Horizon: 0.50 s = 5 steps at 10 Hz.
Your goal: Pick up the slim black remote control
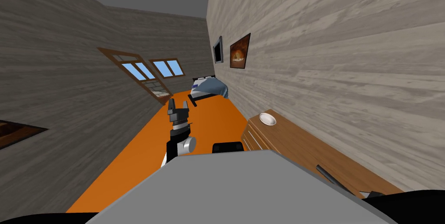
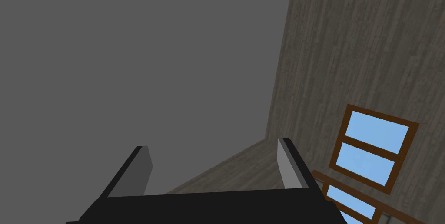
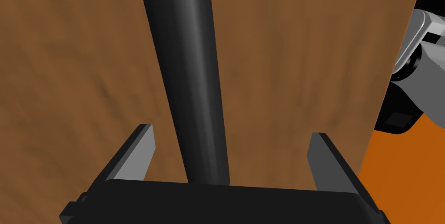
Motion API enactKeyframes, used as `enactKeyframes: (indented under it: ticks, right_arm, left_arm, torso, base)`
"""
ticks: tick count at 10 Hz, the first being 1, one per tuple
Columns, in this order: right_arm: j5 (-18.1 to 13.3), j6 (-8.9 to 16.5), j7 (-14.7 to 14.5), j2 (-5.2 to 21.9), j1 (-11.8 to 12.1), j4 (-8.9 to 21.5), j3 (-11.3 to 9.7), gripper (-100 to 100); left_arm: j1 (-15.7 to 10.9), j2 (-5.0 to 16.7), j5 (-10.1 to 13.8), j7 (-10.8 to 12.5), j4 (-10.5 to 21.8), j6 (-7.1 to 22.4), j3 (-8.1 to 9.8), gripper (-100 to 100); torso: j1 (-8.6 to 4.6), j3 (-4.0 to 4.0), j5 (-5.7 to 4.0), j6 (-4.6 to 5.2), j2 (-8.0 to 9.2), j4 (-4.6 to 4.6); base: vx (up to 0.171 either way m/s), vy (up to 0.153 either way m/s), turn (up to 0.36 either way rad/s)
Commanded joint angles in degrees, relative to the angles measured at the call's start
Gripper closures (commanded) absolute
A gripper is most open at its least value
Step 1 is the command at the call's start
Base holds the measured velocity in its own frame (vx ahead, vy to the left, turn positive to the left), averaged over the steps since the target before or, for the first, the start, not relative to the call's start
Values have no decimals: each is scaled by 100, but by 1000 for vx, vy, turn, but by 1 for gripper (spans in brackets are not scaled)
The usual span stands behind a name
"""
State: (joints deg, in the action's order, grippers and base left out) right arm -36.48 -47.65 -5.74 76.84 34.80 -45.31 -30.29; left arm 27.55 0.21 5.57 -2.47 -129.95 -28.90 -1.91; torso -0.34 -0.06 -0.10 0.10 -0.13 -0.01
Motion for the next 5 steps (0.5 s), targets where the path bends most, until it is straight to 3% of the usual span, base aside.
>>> enactKeyframes:
  ticks: [1,4,5]
  right_arm:
    - [-66,-81,-50,-91,-135,252,-110,-100]
    - [-126,-70,-61,-178,-177,380,-297,-100]
    - [-119,-45,-46,-169,-176,345,-261,-100]
  left_arm:
    - [0,0,0,0,0,0,0,0]
    - [1,0,0,0,0,0,0,0]
    - [0,0,0,0,0,0,0,0]
  torso:
    - [0,0,0,0,0,0]
    - [15,-1,3,2,-2,0]
    - [16,0,3,1,-1,0]
  base:
    - [3,-65,49]
    - [8,-41,66]
    - [2,-18,19]
